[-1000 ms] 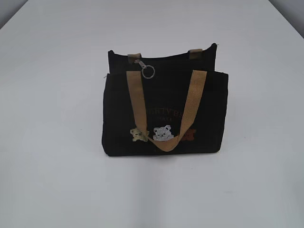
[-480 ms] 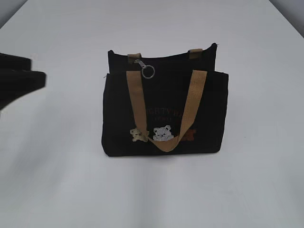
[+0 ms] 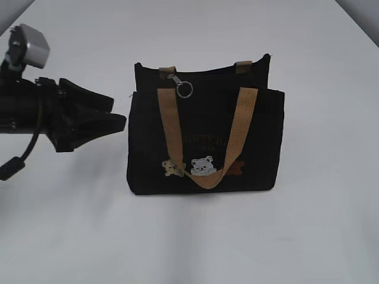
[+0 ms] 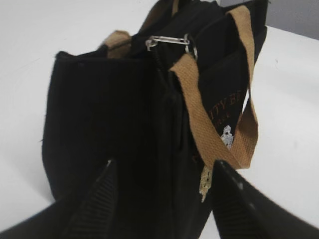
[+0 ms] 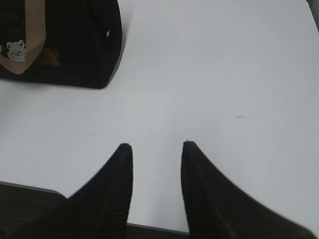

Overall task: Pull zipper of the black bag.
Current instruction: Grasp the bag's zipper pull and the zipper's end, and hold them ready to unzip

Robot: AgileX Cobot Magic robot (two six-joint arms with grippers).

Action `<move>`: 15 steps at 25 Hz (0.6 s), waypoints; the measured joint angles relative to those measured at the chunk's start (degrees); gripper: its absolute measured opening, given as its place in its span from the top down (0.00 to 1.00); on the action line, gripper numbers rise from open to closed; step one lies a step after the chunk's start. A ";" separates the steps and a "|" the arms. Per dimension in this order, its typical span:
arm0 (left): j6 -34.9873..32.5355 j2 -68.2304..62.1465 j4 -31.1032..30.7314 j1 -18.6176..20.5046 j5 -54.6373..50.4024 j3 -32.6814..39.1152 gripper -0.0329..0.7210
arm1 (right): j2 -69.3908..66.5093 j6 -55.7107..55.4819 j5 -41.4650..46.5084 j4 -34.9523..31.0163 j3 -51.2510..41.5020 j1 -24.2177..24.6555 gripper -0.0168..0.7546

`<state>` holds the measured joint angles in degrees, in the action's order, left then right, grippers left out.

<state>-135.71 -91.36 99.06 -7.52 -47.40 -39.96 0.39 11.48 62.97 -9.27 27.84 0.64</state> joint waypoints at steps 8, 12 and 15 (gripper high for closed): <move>-1.51 -8.04 0.14 -8.20 7.54 -7.57 0.36 | -2.65 5.20 0.00 -5.49 0.15 0.00 0.63; -1.63 -11.56 0.22 -10.13 8.07 -9.67 0.71 | -15.64 18.54 -6.57 -19.59 1.22 0.00 0.63; -1.63 -11.91 0.37 -10.54 8.26 -9.78 0.87 | -29.48 34.76 -16.25 -36.93 1.84 0.00 0.63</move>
<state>-137.33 -103.27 99.42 -18.06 -39.14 -49.74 -29.09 46.25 46.71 -46.20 29.68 0.64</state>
